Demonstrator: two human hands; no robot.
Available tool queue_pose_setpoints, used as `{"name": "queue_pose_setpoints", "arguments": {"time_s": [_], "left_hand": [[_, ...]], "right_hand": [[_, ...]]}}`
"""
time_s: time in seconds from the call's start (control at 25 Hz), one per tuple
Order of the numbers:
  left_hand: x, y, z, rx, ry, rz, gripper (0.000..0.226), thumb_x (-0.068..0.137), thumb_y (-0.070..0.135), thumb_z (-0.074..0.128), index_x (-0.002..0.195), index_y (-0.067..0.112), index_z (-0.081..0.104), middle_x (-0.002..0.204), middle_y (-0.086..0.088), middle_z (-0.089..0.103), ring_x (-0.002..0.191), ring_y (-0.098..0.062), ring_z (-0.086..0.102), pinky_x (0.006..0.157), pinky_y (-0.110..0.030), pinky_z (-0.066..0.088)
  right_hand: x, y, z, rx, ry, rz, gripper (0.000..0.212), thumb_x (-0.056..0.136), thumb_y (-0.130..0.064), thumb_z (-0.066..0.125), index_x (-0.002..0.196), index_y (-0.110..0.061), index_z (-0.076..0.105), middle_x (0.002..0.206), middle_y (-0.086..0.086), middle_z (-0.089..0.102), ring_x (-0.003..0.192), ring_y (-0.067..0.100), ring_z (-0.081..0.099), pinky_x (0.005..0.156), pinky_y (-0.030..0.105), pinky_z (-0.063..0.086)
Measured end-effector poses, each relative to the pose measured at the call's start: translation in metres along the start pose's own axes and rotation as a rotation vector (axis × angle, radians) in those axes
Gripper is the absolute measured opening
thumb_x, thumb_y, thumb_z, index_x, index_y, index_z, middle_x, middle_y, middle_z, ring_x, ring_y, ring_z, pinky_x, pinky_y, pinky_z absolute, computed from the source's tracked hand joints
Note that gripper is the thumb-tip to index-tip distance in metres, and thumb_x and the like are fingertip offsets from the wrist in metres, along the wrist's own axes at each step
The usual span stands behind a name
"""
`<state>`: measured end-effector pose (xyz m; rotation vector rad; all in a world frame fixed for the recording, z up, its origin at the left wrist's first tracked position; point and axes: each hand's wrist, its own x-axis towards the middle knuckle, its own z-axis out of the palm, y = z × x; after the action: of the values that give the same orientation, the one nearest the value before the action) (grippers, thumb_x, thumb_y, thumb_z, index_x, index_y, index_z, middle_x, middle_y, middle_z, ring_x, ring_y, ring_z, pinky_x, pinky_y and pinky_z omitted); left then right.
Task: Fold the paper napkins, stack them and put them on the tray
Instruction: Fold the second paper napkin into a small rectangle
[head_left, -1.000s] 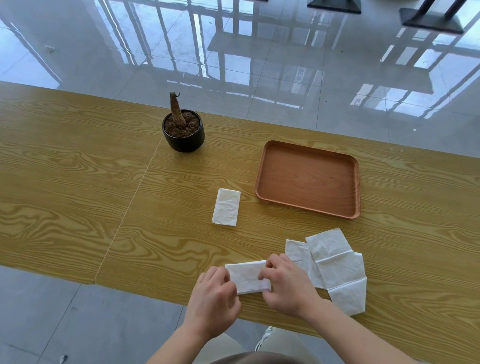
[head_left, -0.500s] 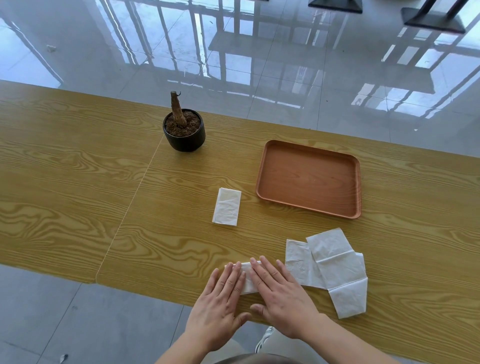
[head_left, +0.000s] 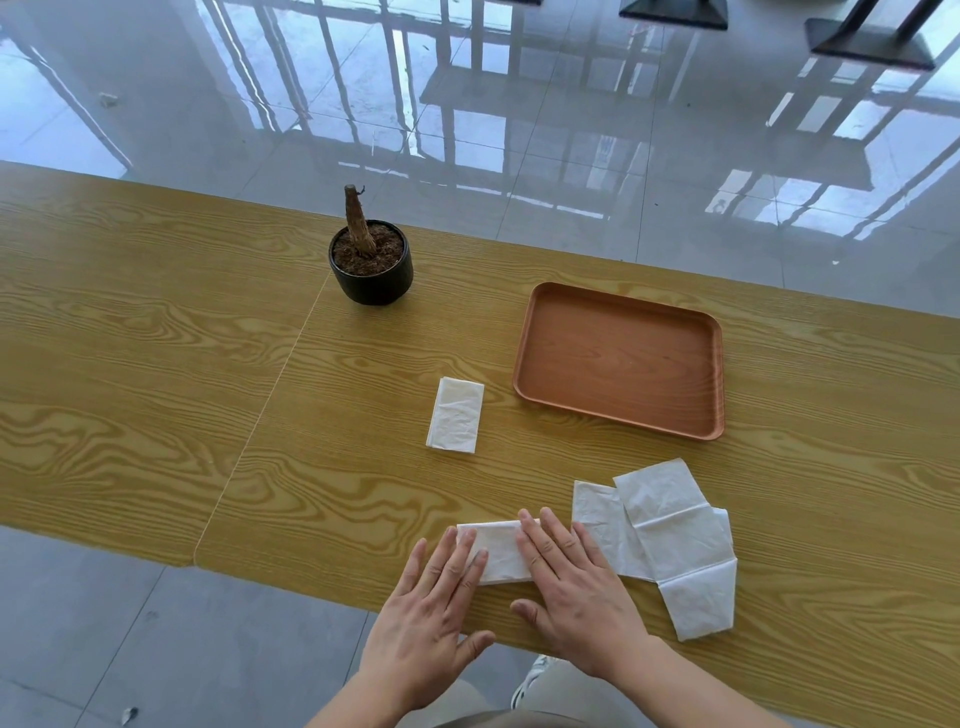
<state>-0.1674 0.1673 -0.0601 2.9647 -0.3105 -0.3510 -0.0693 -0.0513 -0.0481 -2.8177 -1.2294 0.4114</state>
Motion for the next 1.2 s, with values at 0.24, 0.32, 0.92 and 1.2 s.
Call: {"name": "queue_pose_setpoints", "arguments": {"time_s": [0.24,0.32,0.92,1.2], "left_hand": [[-0.009,-0.005,0.005,0.022,-0.009,0.025,0.084,0.093,0.072,0.037,0.154,0.015,0.03,0.164,-0.01,0.022,0.15,-0.029,0.023,0.113,-0.05,0.019],[-0.008,-0.001,0.002,0.013,0.01,0.015,0.08,0.094,0.069,0.038,0.153,0.015,0.035,0.163,-0.01,0.025,0.149,-0.029,0.024,0.113,-0.05,0.02],[-0.007,0.009,-0.018,-0.184,0.273,-0.235,0.025,0.085,0.033,0.06,0.104,0.022,0.07,0.091,0.005,0.06,0.082,-0.019,0.058,0.071,-0.034,0.052],[0.0,0.012,-0.027,-0.314,0.247,-0.36,0.027,0.078,0.027,0.078,0.104,0.023,0.072,0.088,0.01,0.063,0.08,-0.016,0.061,0.068,-0.032,0.051]], "right_hand": [[-0.003,0.006,0.005,-0.036,0.034,-0.103,0.072,0.098,-0.065,0.034,0.154,-0.02,0.036,0.164,-0.004,0.025,0.151,0.03,0.02,0.114,0.05,0.015],[0.003,0.008,0.002,0.011,0.083,-0.075,0.068,0.099,-0.061,0.037,0.153,-0.019,0.038,0.164,-0.004,0.028,0.151,0.027,0.022,0.117,0.049,0.018],[0.058,0.01,-0.034,0.208,-0.035,0.091,0.002,0.09,-0.02,0.058,0.089,-0.021,0.06,0.095,-0.003,0.055,0.091,0.019,0.046,0.08,0.034,0.046],[0.067,0.006,-0.042,0.377,-0.158,0.278,0.022,0.083,-0.012,0.054,0.094,-0.022,0.07,0.092,-0.005,0.07,0.091,0.017,0.059,0.074,0.033,0.051]]}}
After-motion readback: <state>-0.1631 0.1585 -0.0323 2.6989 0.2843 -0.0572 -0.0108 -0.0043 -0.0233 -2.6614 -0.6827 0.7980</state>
